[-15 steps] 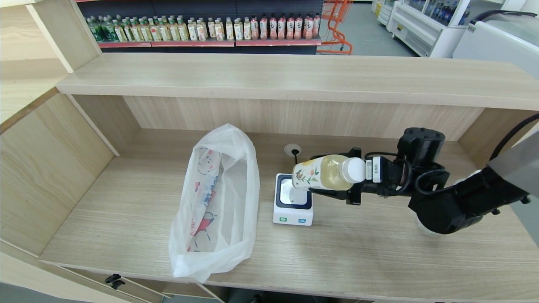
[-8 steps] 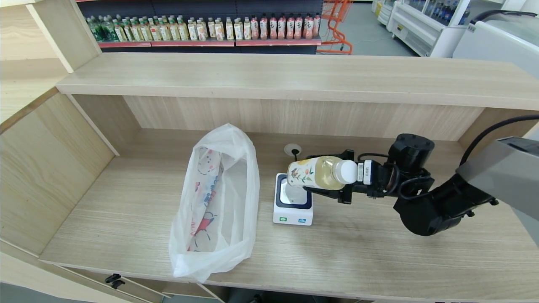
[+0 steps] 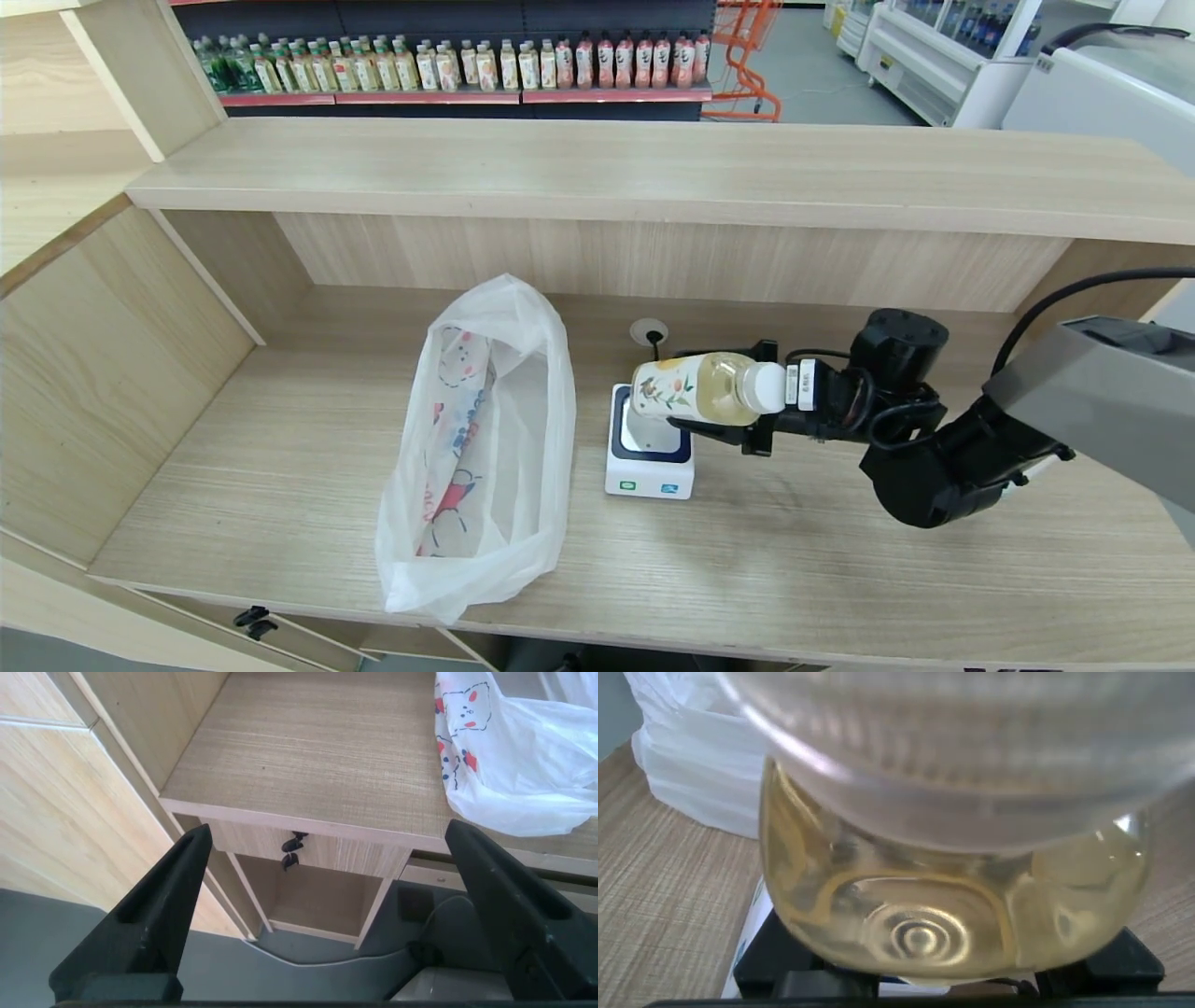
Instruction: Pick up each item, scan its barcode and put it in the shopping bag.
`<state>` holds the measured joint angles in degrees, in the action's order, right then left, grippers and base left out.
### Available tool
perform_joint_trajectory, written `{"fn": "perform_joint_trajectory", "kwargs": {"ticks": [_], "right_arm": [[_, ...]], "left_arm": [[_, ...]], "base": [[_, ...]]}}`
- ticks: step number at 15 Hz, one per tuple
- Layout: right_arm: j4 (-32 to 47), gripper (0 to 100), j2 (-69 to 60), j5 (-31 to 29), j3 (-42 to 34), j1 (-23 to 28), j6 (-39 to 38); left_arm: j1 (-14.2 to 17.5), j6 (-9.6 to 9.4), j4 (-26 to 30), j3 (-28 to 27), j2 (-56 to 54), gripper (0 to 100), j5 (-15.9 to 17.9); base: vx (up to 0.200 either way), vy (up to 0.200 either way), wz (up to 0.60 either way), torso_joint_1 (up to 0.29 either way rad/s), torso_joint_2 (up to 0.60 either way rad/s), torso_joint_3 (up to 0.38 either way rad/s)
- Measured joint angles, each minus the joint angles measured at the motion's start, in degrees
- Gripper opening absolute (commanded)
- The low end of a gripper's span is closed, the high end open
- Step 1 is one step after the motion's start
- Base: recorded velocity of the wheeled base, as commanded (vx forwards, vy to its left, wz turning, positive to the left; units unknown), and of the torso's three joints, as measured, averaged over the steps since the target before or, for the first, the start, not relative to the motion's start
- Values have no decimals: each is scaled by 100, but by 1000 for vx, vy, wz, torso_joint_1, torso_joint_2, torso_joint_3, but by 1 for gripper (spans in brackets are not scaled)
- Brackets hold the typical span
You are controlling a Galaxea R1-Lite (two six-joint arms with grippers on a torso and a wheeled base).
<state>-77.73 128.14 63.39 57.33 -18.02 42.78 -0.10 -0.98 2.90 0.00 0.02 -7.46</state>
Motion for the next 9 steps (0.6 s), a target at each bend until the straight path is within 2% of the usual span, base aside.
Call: {"fn": "perform_joint_trajectory", "kwargs": {"ticks": [1,4,6,7,9], "right_arm": [[-88,0,-35,-13,2,0,-230],[-666,0,-457,-126,-59,-28,-1746],[-762,0,-1030,-835,-207,-34,-3376],[-605,0,-1331,-1150,-295,-34,-3967],[330,0,-1935,-1646,-560,-22,-4450]], "left_arm": [[0,0,-1,0,0,100,2],[0,2,-1,0,0,100,0],[0,0,-1,0,0,100,2],[0,0,-1,0,0,100,2],[0,0,0,0,0,100,2]], "base": [[0,0,0,0,0,0],[0,0,0,0,0,0],[0,0,0,0,0,0],[0,0,0,0,0,0],[0,0,0,0,0,0]]}}
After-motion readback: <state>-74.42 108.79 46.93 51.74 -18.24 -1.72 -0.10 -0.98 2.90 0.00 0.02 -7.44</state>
